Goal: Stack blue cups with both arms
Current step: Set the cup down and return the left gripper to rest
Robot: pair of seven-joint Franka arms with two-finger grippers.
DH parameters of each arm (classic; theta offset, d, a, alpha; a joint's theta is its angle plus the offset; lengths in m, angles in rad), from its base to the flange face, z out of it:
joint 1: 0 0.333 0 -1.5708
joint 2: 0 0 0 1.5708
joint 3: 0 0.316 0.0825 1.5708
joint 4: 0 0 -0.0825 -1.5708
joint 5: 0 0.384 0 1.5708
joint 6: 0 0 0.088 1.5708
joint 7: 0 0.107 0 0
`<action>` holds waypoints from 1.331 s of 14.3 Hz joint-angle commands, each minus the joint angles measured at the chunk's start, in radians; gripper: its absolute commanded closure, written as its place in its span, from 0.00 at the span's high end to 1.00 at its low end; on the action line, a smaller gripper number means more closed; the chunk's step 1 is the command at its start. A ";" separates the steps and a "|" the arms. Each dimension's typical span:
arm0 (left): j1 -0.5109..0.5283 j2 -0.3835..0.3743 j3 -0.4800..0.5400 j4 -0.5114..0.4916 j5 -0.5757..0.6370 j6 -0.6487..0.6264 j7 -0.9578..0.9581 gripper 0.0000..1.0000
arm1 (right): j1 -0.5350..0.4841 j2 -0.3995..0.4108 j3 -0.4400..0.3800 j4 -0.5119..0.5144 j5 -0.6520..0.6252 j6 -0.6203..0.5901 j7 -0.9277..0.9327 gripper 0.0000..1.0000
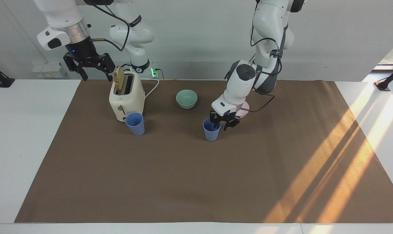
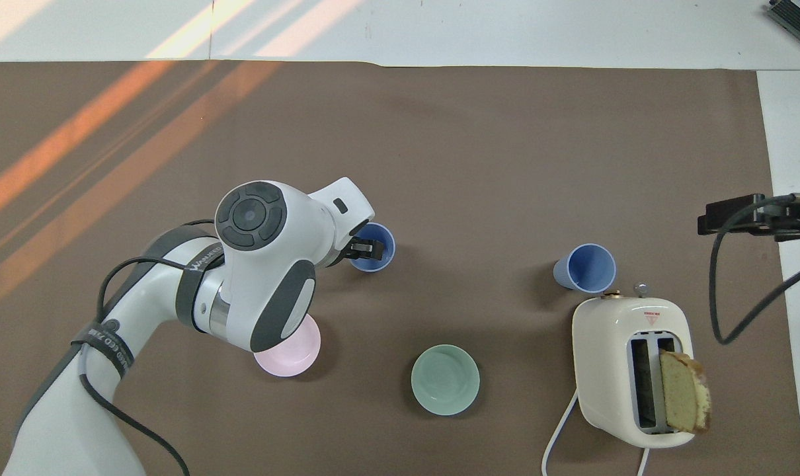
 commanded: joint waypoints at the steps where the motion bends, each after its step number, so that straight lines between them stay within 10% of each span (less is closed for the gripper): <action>1: 0.050 -0.118 0.024 0.000 0.002 -0.112 -0.001 1.00 | 0.000 -0.019 0.006 -0.134 0.000 0.114 0.025 1.00; 11: 0.475 -0.223 0.026 0.197 0.126 -0.381 0.456 1.00 | 0.021 0.191 0.013 -0.288 0.009 0.378 0.017 1.00; 19: 0.548 -0.168 0.029 0.346 0.143 -0.497 0.487 1.00 | 0.011 0.183 0.012 -0.351 0.009 0.346 -0.081 1.00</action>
